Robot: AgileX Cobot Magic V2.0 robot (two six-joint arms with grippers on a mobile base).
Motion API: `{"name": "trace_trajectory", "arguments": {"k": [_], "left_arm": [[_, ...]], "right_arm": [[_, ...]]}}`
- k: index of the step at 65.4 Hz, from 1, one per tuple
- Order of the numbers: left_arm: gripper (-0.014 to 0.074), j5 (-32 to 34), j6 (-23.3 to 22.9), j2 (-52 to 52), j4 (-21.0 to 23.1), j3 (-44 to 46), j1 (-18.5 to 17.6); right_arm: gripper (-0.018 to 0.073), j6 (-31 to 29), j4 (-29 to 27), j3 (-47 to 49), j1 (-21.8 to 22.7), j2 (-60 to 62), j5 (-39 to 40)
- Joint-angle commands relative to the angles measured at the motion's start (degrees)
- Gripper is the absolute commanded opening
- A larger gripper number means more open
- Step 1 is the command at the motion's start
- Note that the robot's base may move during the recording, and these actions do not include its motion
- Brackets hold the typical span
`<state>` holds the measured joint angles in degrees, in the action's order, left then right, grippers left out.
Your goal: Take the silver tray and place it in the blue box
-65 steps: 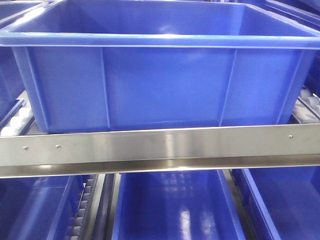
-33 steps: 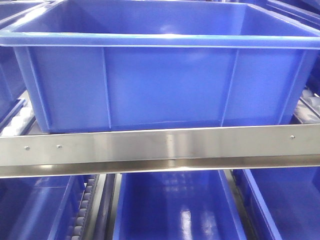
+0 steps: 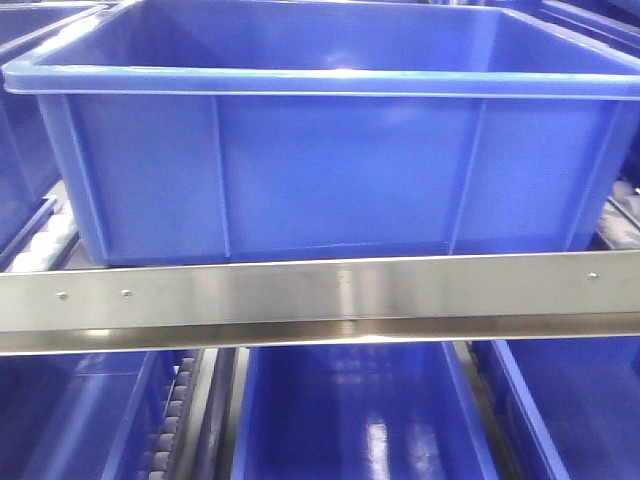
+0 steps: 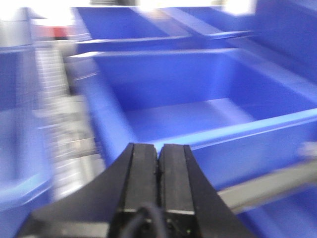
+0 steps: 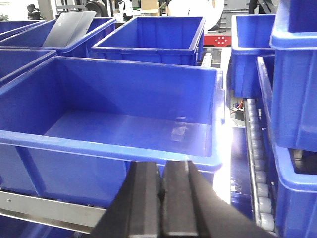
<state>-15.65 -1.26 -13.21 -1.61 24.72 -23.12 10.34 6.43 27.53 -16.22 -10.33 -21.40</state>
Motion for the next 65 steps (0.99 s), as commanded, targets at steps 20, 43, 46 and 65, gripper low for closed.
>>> {"name": "trace_trajectory", "arguments": {"k": [20, 43, 46, 65], "left_arm": [[-0.0105, 13.2, 1.3, 15.0, 4.8, -19.3, 17.6], [-0.0105, 17.0, 1.3, 14.8, 5.5, -26.2, 21.5], [-0.0105, 17.0, 1.3, 14.8, 5.5, -26.2, 21.5], [-0.0105, 17.0, 1.3, 14.8, 5.5, -26.2, 21.5]], "right_arm": [[0.0056, -0.3, 0.8, 1.6, 0.0, -0.8, 5.2], [0.0056, -0.3, 0.8, 1.5, 0.0, -0.8, 5.2], [0.0056, -0.3, 0.8, 1.5, 0.0, -0.8, 5.2], [0.0056, -0.3, 0.8, 1.5, 0.0, -0.8, 5.2]]}}
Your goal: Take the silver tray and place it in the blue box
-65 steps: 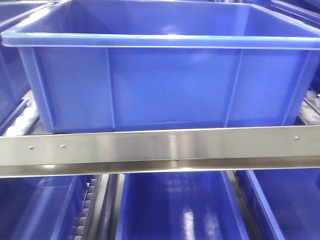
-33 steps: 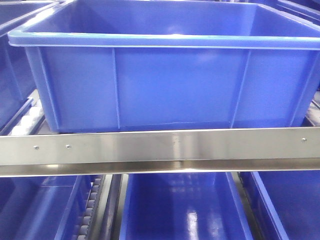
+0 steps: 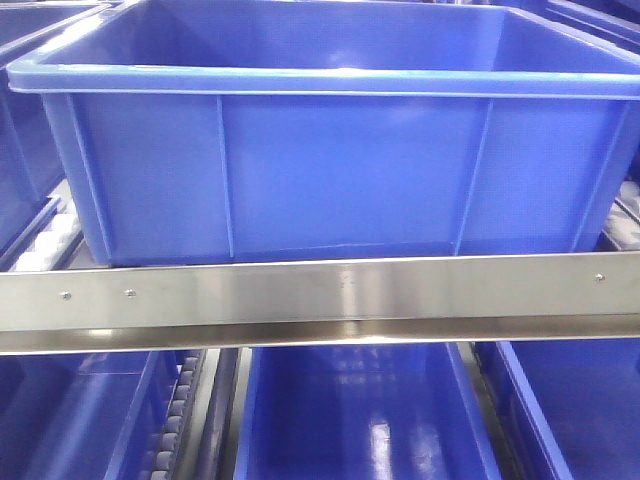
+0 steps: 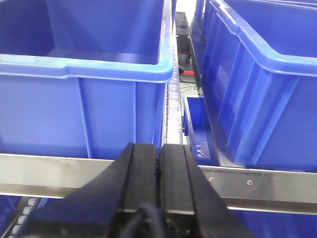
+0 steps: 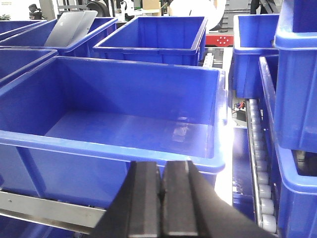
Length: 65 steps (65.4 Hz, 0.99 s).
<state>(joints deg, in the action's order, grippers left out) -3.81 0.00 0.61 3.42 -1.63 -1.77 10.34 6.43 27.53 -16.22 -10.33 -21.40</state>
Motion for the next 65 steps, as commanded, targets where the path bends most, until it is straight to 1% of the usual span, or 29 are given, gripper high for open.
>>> {"name": "trace_trajectory", "arguments": {"k": [1, 28, 31, 42, 46, 51, 58, 65], "left_arm": [[-0.0105, 5.2, 0.0, 1.0, 0.5, 0.1, 0.2], [-0.0105, 5.2, 0.0, 1.0, 0.5, 0.1, 0.2], [-0.0105, 5.2, 0.0, 1.0, 0.5, 0.1, 0.2], [-0.0105, 5.2, 0.0, 1.0, 0.5, 0.1, 0.2], [-0.0105, 5.2, 0.0, 1.0, 0.5, 0.1, 0.2], [-0.0105, 5.2, 0.0, 1.0, 0.5, 0.1, 0.2], [-0.0105, 5.2, 0.0, 1.0, 0.5, 0.1, 0.2], [-0.0105, 5.2, 0.0, 1.0, 0.5, 0.1, 0.2]], "right_arm": [[0.0056, -0.3, 0.8, 1.5, 0.0, -0.8, 5.2], [0.0056, -0.4, 1.1, 1.4, 0.3, -0.8, 5.2], [0.0056, -0.6, 1.4, 0.9, 1.6, -0.8, 5.5], [0.0056, -1.0, 0.9, -2.3, 11.5, -0.8, 7.5], [0.0056, -1.4, 0.9, -4.9, 15.0, -0.5, 9.5], [0.0056, -2.3, 0.9, -9.0, 18.2, 0.8, 12.0], [0.0056, -2.8, 0.9, -15.7, 20.2, 4.3, 16.8], [0.0056, -2.8, 0.9, -22.8, 20.5, 8.6, 21.4]]}}
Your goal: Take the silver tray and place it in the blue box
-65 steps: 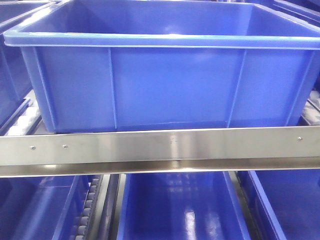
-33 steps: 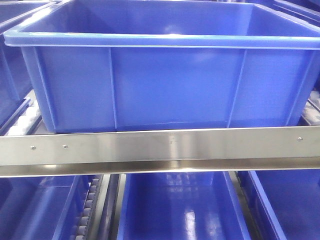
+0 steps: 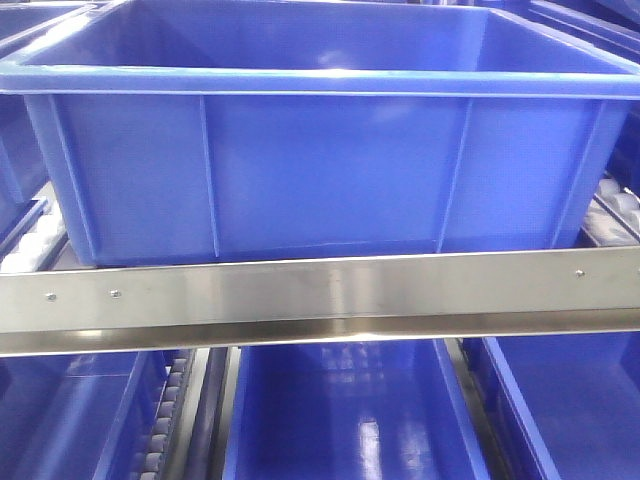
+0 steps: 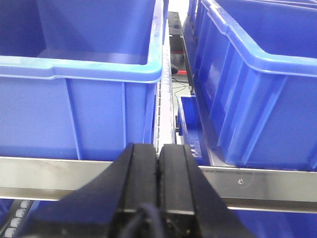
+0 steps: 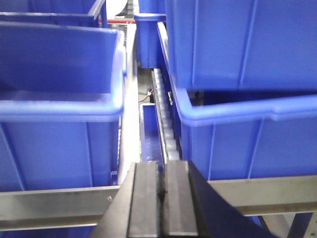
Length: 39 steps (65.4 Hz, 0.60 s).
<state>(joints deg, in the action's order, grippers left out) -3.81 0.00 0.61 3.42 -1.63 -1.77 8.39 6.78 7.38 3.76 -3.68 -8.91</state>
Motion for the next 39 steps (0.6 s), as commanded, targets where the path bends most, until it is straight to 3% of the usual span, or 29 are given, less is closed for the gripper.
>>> {"name": "trace_trajectory", "arguments": {"k": [1, 10, 39], "left_arm": [[-0.0105, 5.2, 0.0, 1.0, 0.5, 0.1, 0.2], [-0.0105, 5.2, 0.0, 1.0, 0.5, 0.1, 0.2], [-0.0105, 5.2, 0.0, 1.0, 0.5, 0.1, 0.2]], "right_arm": [[0.0056, -0.8, 0.5, -3.4, 0.6, 2.5, 8.9], [0.0056, -0.8, 0.5, -9.5, 0.6, 5.4, 11.8], [0.0056, -0.8, 0.5, -9.3, 0.6, 5.4, 9.4]]}}
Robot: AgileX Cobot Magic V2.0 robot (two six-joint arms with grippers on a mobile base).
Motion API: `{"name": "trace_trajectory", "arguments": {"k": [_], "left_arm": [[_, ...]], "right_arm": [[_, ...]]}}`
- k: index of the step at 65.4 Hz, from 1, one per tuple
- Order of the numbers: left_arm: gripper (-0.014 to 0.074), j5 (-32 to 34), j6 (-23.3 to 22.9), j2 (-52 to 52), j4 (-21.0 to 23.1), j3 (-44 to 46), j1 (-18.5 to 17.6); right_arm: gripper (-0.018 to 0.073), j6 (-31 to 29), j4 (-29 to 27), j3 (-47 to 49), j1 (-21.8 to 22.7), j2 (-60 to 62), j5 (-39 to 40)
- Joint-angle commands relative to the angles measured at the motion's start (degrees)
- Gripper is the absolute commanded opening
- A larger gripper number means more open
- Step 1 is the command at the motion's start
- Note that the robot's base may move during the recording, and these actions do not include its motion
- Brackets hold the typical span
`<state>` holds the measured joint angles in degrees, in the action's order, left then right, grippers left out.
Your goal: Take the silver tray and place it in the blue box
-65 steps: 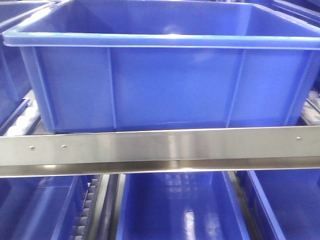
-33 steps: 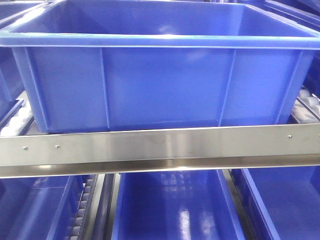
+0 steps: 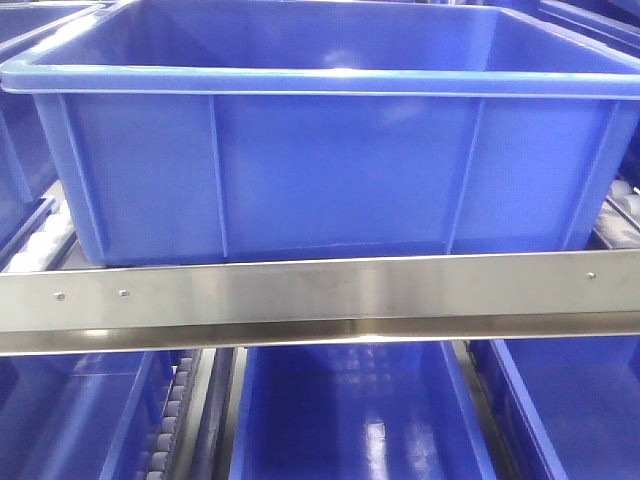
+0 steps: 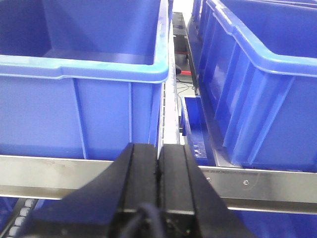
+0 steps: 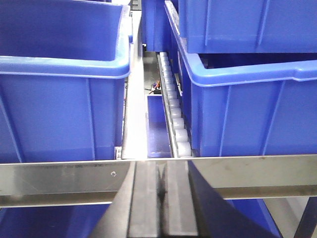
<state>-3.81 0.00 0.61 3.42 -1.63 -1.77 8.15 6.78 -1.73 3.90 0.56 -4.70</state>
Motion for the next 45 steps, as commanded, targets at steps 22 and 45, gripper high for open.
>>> {"name": "trace_trajectory", "arguments": {"k": [22, 45], "left_arm": [[-0.0105, 5.2, 0.0, 1.0, 0.5, 0.1, 0.2], [-0.0105, 5.2, 0.0, 1.0, 0.5, 0.1, 0.2]], "right_arm": [[0.0056, -0.6, 0.5, -0.2, 0.5, 1.2, 5.2], [0.0056, -0.6, 0.5, -0.2, 0.5, 1.2, 5.2]]}}
